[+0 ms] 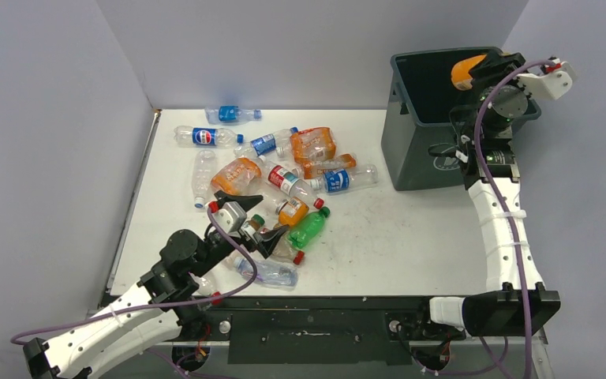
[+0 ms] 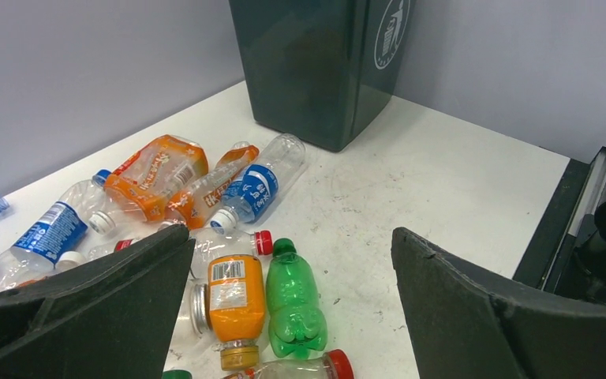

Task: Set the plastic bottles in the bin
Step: Place the plastic bottle in the trash bin.

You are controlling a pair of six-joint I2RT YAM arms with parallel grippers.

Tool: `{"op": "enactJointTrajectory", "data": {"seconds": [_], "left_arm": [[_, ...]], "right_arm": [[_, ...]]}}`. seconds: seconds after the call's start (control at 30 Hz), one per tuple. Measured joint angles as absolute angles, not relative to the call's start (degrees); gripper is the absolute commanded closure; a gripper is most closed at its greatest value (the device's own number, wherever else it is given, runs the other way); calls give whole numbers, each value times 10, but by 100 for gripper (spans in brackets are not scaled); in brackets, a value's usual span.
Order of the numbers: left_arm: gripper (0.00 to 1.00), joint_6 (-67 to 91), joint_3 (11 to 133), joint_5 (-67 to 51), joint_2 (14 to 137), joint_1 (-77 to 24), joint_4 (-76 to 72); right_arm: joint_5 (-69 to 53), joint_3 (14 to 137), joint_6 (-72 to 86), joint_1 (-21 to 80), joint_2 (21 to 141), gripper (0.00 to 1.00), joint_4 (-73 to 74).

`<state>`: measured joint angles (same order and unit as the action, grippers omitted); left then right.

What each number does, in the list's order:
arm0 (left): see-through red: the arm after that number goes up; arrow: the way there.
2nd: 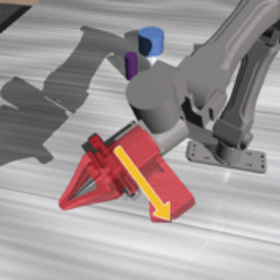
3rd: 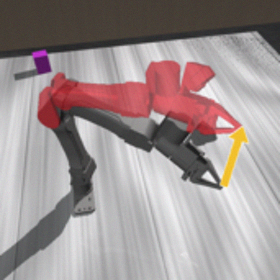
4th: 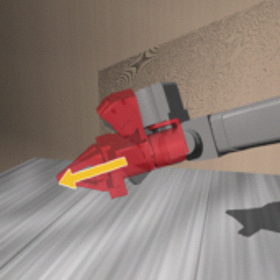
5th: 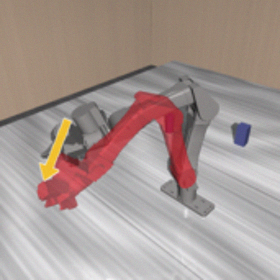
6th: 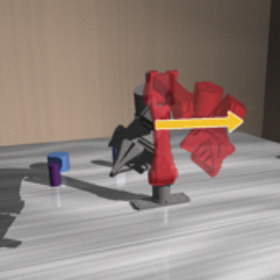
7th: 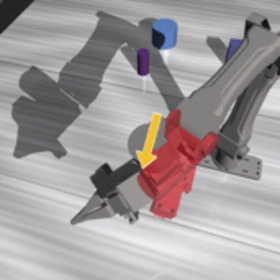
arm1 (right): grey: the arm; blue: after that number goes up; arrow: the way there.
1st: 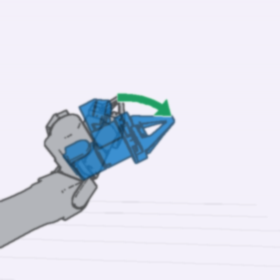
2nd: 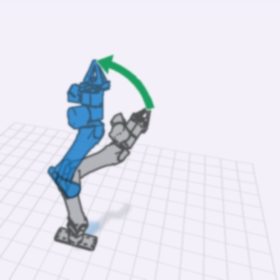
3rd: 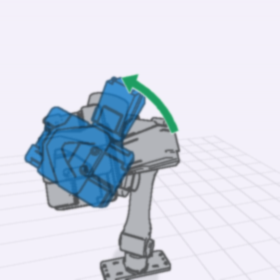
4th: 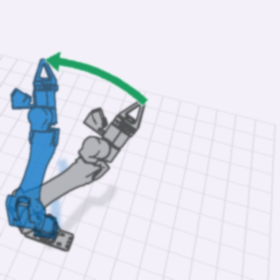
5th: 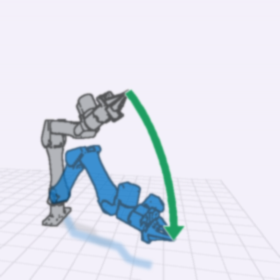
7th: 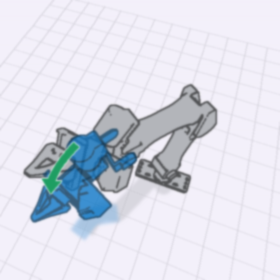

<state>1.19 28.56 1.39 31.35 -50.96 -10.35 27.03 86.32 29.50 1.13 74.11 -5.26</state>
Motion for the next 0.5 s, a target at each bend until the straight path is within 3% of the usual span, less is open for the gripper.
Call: {"op": "enactJointTrajectory", "data": {"seconds": [0.33, 0.5], "left_arm": [[4, 7, 292, 29, 322, -517, -96], [4, -5, 293, 35, 329, -518, -88]], "right_arm": [[229, 792, 359, -29, 761, 92, -85], [199, 785, 372, -30, 779, 39, -94]]}}
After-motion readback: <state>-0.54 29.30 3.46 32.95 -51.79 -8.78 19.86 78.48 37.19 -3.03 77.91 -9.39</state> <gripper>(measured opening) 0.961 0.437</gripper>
